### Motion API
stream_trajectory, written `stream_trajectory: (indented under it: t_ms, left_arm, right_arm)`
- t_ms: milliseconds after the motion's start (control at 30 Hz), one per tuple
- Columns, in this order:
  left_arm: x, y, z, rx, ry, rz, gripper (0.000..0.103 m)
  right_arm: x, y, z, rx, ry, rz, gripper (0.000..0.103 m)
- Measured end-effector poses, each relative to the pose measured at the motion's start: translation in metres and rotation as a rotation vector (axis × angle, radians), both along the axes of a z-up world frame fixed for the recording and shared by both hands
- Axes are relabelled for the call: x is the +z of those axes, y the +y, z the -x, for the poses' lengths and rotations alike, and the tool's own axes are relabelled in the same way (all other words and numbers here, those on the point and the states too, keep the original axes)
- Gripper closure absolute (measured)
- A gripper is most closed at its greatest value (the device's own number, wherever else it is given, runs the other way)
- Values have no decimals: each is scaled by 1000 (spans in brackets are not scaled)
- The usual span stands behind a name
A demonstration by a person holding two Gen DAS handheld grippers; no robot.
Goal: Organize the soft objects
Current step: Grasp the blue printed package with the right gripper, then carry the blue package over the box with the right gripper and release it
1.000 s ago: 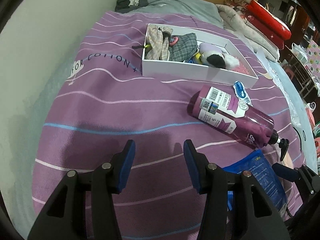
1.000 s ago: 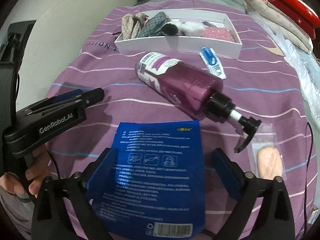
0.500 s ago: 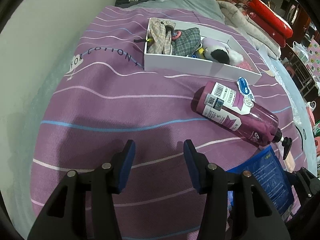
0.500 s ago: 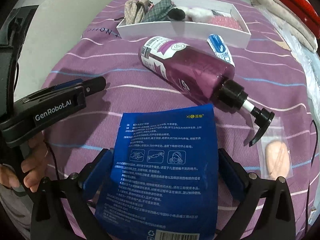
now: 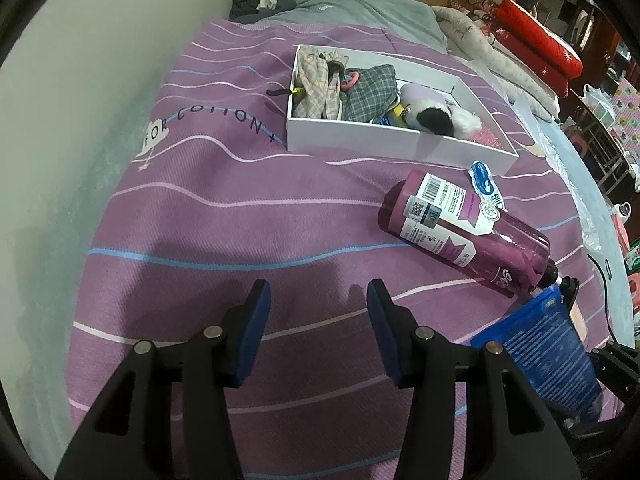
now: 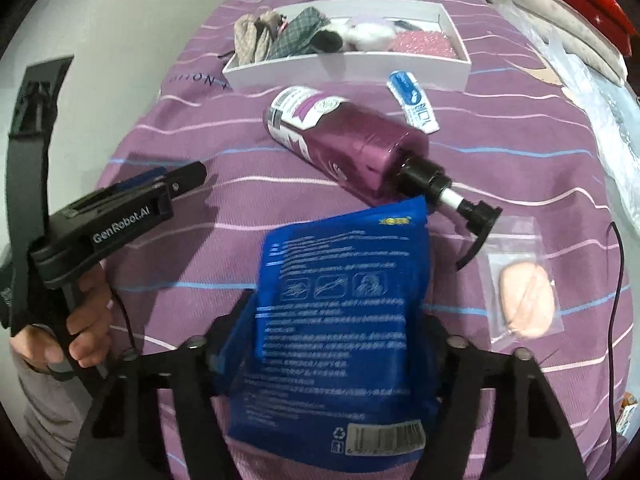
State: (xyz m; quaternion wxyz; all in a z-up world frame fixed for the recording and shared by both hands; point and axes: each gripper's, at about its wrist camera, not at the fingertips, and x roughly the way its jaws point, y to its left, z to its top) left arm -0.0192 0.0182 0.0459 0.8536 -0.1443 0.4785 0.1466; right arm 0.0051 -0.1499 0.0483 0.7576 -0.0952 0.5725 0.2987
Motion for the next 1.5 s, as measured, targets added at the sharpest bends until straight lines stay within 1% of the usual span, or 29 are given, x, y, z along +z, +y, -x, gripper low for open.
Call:
stream_trajectory:
  t_ms: [100,167,267,367,433,500,533,567,600,667,700,833,900,1000,1033,1100,1200,1267,1333,1433,1500]
  left_arm:
    - [3,0,-1,1,-12,-4,51]
    - [7,-1,-1,2,-32,-15,51]
    - [22,-7,2,18,-101,-83,51]
    - [40,-16,0,-24,-168,-107,51]
    - [47,-18,-4,-39,-178,-104,38]
    - [54,-18,-9,-22,-193,-102,34]
    - [56,-17,-11,-15,-208,-100,34]
    - [59,-15,-14,-8,-236,-96,34]
    - [61,-15,-18,-10,-244,-92,34]
    - [61,-10,-32,-28,-225,-58,34]
    - [60,-4,-44,-37,-207,-20,34]
    - [58,11,-71,-6,-184,52,34]
    - [58,17,-87,-5,-175,65,31]
    - [60,23,-105,-25,-172,77,28]
    - [60,25,-113,-42,-166,94,26]
    - [61,26,-126,-79,-159,120,26]
    - [59,25,-144,-84,-153,88,26]
    - [55,24,-156,-97,-133,79,26]
    - [51,24,-165,-104,-121,75,26]
    - [43,24,-179,-101,-106,71,26]
    - [39,25,-188,-93,-99,85,26]
  right_arm:
    - [7,-3,-2,-5,18,-43,44]
    - [14,-4,-4,-4,12,-63,44]
    - [27,-6,-8,-5,-1,-98,44]
    - [42,-11,-18,-11,-1,-150,44]
    - [51,-14,-33,-40,-1,-173,44]
    - [56,-17,-47,-62,10,-197,44]
    - [59,-18,-54,-69,14,-212,44]
    - [64,-19,-61,-73,11,-235,44]
    - [67,-17,-67,-74,9,-253,44]
    - [75,-14,-79,-65,1,-284,44]
    - [78,-12,-85,-62,-2,-295,44]
    - [84,-1,-118,-55,3,-344,44]
    - [82,6,-138,-67,16,-360,44]
    - [72,16,-172,-104,62,-379,43]
    - [69,19,-182,-115,72,-376,43]
    - [60,29,-207,-130,73,-345,42]
    - [50,42,-234,-145,72,-303,40]
    - [39,48,-251,-171,111,-302,40]
    - [29,53,-263,-195,142,-317,40]
    - [19,56,-271,-197,152,-319,40]
    - [13,56,-276,-199,155,-314,40]
